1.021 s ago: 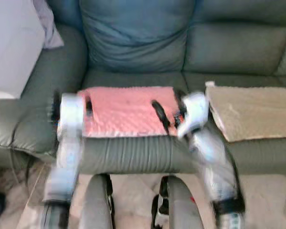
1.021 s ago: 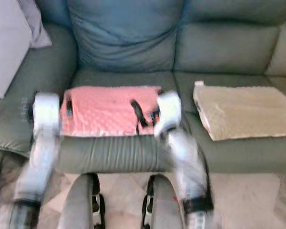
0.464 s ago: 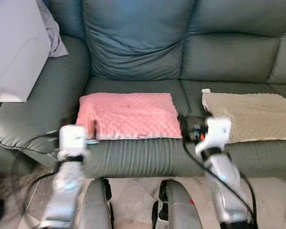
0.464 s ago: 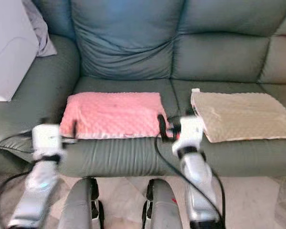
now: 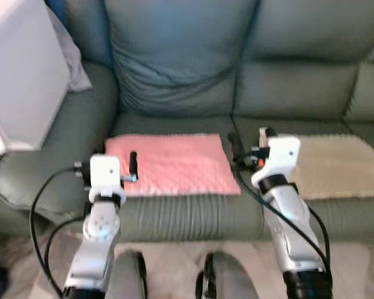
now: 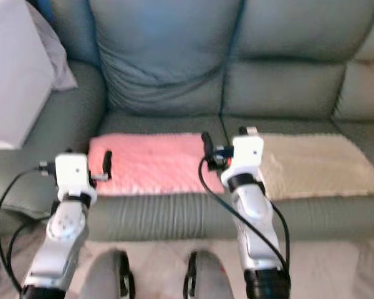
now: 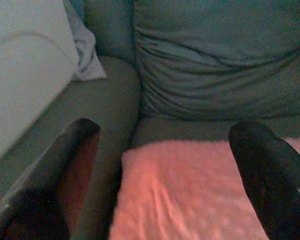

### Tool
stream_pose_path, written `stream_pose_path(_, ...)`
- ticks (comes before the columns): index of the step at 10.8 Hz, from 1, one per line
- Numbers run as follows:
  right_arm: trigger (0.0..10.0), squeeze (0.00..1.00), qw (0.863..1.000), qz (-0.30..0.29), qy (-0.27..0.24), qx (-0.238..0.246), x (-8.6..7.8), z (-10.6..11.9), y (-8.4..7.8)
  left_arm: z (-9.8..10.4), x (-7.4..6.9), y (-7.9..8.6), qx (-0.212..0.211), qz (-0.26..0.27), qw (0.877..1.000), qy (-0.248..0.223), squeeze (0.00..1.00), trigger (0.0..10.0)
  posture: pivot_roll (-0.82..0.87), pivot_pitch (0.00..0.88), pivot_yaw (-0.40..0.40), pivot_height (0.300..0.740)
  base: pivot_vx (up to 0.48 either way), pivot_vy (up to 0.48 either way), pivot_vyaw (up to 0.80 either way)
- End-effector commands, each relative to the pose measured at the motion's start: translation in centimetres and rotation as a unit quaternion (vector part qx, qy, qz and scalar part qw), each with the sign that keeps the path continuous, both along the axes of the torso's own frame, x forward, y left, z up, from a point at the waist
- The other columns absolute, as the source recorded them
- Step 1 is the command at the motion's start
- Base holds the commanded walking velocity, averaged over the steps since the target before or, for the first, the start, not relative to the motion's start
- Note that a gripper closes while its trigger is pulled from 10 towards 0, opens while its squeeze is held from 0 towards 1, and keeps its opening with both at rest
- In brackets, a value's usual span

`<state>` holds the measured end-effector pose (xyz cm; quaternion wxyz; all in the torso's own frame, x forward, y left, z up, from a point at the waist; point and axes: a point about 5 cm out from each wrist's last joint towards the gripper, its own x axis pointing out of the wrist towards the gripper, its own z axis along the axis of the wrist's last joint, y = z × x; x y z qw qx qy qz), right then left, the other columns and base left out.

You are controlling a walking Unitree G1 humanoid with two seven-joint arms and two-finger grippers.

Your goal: Move the pillow to the sofa

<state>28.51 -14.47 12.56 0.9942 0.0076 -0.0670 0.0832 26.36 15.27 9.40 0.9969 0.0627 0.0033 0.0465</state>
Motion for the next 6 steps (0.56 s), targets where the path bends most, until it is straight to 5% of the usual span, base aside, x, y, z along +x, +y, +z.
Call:
stream_pose_path(1,10.0,0.00,1.000,-0.004,0.002,0.004,0.1,0.0,-0.1,-0.1,0.0,0.0,0.000,0.005,1.000,0.007,0.00,10.0,-0.04,0.044,-0.057,0.740,0.000,0.000,0.00)
stream_pose_path(6,10.0,0.00,0.999,0.018,0.029,-0.012,0.3,-1.0,0.5,-0.6,0.5,-0.2,-0.013,0.009,0.999,0.033,0.00,10.0,-0.05,0.042,-0.063,0.740,0.000,0.000,0.00)
